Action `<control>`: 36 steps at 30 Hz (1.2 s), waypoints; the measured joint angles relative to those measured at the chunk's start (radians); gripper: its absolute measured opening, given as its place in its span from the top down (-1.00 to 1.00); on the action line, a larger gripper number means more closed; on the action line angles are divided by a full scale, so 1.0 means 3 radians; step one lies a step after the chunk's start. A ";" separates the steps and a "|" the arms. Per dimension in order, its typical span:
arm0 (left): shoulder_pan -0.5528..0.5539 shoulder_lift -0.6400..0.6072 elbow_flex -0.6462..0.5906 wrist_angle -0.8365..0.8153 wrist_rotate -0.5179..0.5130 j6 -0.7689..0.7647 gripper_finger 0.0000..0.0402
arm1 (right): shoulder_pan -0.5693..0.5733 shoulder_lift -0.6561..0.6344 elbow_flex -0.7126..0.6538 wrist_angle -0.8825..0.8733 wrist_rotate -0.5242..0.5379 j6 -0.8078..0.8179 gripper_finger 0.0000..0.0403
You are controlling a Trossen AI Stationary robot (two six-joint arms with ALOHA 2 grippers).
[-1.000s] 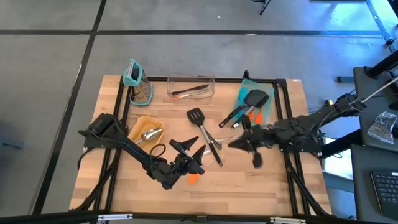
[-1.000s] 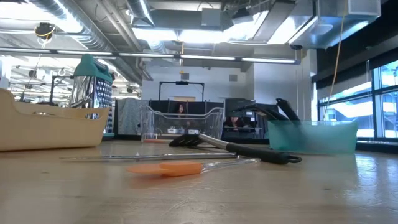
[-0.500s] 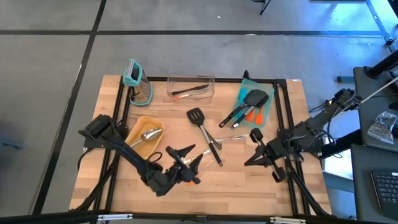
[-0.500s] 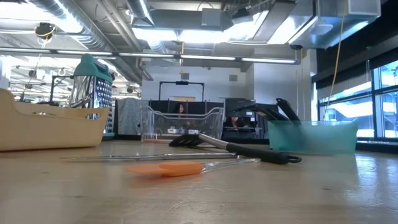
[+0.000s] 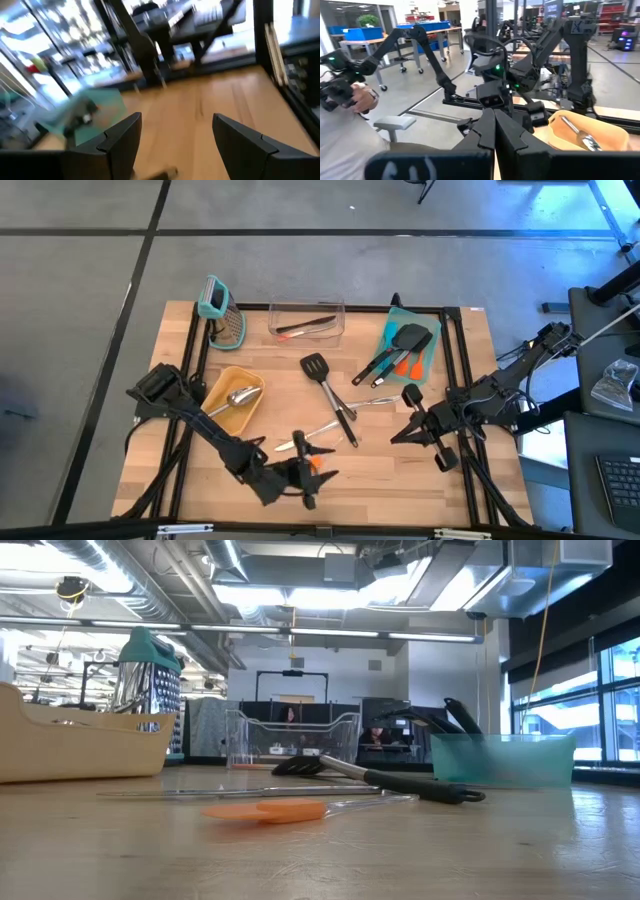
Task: Pick & Place Kitchen Items
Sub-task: Put the orange spatula into the green bin
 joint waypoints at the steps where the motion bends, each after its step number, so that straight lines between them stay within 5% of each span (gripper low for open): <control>1: 0.0024 -0.0041 0.0000 -0.0182 0.0096 -0.0139 -0.20 | 0.0000 0.0000 0.0000 -0.0006 0.0034 -0.0004 1.00; 9: 0.0247 -0.0641 0.0000 -0.1964 0.1578 -0.1324 -0.20 | -0.0005 0.0001 0.0000 -0.0183 0.0459 -0.0021 1.00; 12: 0.0294 -0.0784 0.0001 -0.2255 0.1811 -0.1624 -0.20 | -0.0006 0.0000 0.0000 -0.0255 0.0682 -0.0040 1.00; 18: 0.0314 -0.0743 0.0001 -0.2431 0.1944 -0.1719 -0.20 | -0.0019 0.0000 0.0000 -0.0449 0.0948 -0.0049 1.00; 23: 0.0298 -0.0627 0.0001 -0.2591 0.1832 -0.1723 -0.20 | -0.0126 0.0005 0.0000 -0.0897 0.0714 0.0007 0.96; 28: 0.0306 -0.0604 0.0000 -0.2847 0.2143 -0.2081 -0.20 | -0.0240 0.0067 0.0000 -0.1205 0.0681 0.0072 0.82; 36: 0.0129 -0.0583 0.0000 -0.2846 0.2232 -0.2345 -0.20 | -0.0349 0.0366 0.0000 -0.1218 0.0610 -0.0194 0.63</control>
